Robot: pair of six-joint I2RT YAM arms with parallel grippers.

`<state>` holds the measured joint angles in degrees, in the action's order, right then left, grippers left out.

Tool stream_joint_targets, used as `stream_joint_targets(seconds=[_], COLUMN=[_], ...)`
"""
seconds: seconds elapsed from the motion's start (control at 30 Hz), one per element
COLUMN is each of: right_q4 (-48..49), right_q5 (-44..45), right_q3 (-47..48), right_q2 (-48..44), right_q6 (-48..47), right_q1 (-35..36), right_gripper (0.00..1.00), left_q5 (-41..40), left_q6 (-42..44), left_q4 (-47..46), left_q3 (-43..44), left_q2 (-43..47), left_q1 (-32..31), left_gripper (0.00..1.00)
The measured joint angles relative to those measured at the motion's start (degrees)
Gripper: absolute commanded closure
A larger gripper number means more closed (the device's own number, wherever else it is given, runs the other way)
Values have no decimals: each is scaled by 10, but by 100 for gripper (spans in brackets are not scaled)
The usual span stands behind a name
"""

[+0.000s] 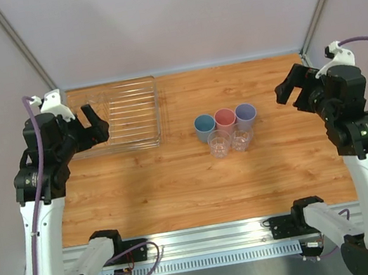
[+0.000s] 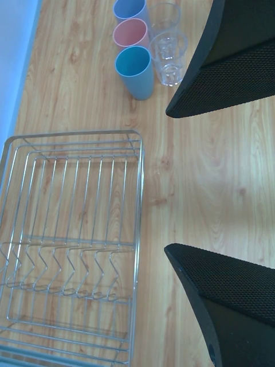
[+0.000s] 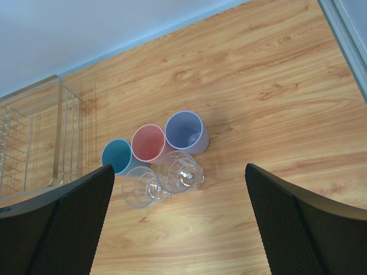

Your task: Load the cups into the dish rack

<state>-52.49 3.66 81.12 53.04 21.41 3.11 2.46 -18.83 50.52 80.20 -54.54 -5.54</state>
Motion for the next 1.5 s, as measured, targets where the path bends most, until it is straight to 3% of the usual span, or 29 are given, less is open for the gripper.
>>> stream_joint_targets(seconds=[0.5,0.87,1.27,1.5], right_q4=[26,24,17,14], right_q5=[-37,51,93,62], right_q3=[-64,-93,-134,-162], right_q2=[21,55,74,85], right_q6=[-13,-12,3,20], right_q1=[0,0,-2,-2], right_gripper=[0,5,2,9], left_q5=[66,127,122,116], left_q6=[28,23,15,12], left_q4=[4,3,-8,-14], left_q3=[9,10,57,58], left_q2=[-21,-26,-71,-92], left_q1=[0,-3,-83,-111], left_gripper=[0,0,1,1])
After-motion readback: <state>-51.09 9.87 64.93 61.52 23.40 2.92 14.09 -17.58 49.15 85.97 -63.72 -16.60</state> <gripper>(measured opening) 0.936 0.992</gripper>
